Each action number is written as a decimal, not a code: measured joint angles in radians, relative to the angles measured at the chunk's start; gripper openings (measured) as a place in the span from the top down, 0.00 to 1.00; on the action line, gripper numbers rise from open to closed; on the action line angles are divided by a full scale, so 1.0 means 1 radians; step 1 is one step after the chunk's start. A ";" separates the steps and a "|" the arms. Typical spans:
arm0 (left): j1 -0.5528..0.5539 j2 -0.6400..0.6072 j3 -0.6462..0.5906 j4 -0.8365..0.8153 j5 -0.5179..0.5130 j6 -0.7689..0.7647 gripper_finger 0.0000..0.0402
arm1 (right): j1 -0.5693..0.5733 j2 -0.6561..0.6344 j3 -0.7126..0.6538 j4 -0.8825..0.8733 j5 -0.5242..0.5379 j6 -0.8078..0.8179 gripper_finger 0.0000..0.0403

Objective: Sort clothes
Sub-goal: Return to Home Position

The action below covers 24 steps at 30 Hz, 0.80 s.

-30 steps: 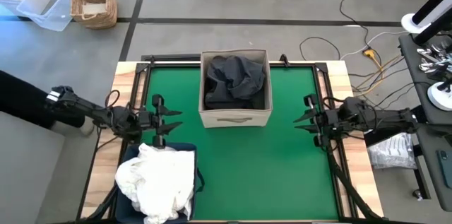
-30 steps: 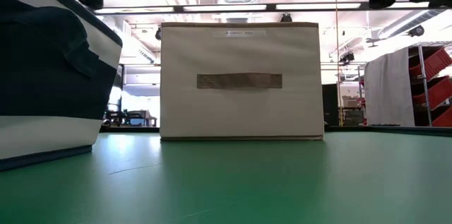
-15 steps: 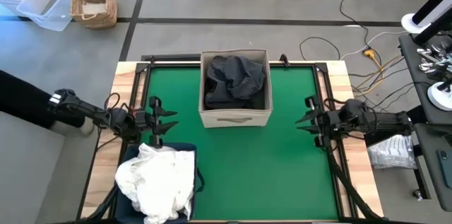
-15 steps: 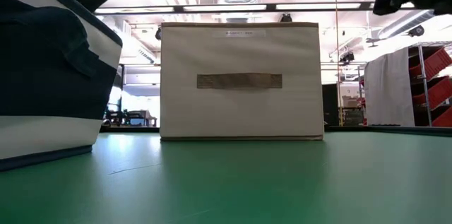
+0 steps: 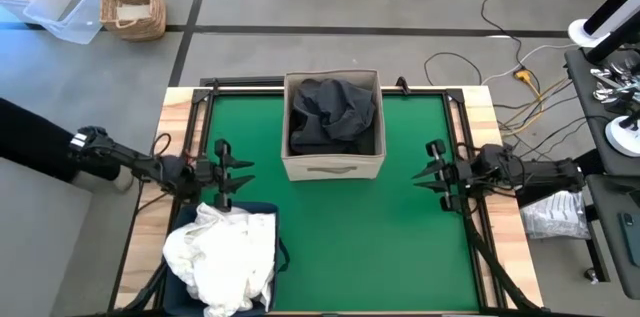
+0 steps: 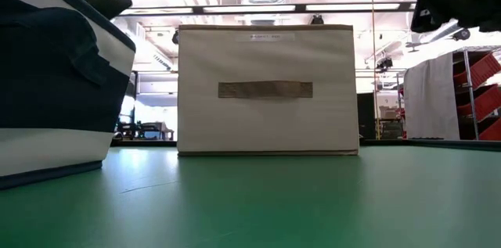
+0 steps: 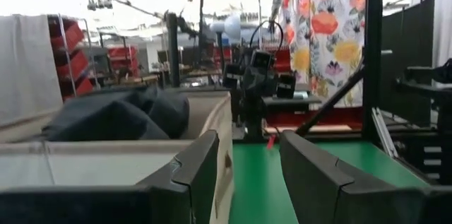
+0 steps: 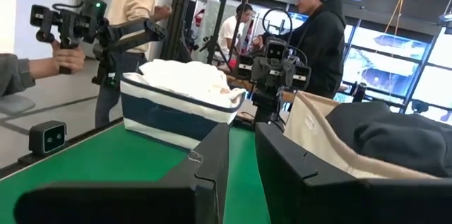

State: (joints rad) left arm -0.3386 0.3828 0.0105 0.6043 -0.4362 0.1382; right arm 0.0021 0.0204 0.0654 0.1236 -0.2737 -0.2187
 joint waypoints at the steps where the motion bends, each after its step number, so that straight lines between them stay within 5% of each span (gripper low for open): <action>1: 0.000 0.004 0.000 -0.009 0.000 -0.009 0.66 | 0.000 0.000 -0.015 0.020 0.000 0.001 0.84; 14: 0.000 0.061 0.000 -0.029 0.019 -0.030 0.72 | 0.000 0.002 -0.053 0.037 0.001 -0.009 0.88; 20: -0.001 0.046 -0.001 0.195 0.106 0.109 0.72 | 0.000 0.001 -0.053 0.038 0.001 0.009 0.88; 24: -0.002 -0.011 -0.001 0.177 0.105 0.133 0.72 | 0.000 0.001 -0.053 0.038 0.003 0.009 0.89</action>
State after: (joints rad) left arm -0.3404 0.3715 0.0097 0.7809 -0.3309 0.2715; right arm 0.0021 0.0214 0.0120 0.1612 -0.2703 -0.2094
